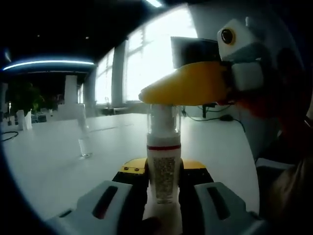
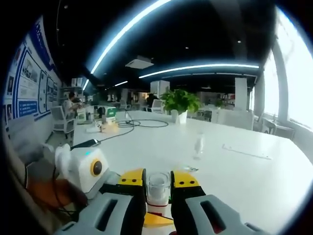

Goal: Clamp pump bottle remove cover press pump head put on cover

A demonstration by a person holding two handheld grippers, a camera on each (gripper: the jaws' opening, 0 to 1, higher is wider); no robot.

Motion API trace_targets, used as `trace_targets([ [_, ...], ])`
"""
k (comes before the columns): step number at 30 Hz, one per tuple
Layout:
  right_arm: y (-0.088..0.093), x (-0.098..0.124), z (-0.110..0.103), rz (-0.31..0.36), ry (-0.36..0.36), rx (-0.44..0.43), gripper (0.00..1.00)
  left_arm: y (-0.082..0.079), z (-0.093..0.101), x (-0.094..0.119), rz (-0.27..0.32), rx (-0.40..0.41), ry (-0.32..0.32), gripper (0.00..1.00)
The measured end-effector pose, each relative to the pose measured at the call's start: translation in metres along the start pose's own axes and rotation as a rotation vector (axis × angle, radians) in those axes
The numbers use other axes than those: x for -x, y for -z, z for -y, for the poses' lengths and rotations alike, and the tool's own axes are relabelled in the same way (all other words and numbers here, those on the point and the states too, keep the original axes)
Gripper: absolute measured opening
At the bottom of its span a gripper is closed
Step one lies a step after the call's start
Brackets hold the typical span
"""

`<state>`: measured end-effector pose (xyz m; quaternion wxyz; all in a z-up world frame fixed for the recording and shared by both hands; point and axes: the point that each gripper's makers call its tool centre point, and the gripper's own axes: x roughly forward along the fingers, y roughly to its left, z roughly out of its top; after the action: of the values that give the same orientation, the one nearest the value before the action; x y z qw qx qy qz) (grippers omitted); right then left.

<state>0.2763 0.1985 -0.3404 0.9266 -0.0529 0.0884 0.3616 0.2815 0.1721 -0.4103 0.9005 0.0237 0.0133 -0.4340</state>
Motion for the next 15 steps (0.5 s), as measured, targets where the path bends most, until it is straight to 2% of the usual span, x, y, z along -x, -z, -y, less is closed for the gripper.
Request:
trace_targets([
  [11, 0.0013, -0.0004, -0.0026, -0.016, -0.004, 0.041, 0.15, 0.0005, -0.0004, 0.0004, 0.000, 0.006, 0.000, 0.14],
  [14, 0.0002, -0.0018, -0.0027, 0.000, -0.007, 0.049, 0.16, 0.0005, -0.0015, 0.0005, 0.000, 0.011, -0.003, 0.14],
  [15, -0.0038, -0.0004, -0.0047, 0.028, -0.017, 0.045, 0.17, 0.0003, -0.0007, 0.0006, 0.000, 0.011, -0.003, 0.14],
])
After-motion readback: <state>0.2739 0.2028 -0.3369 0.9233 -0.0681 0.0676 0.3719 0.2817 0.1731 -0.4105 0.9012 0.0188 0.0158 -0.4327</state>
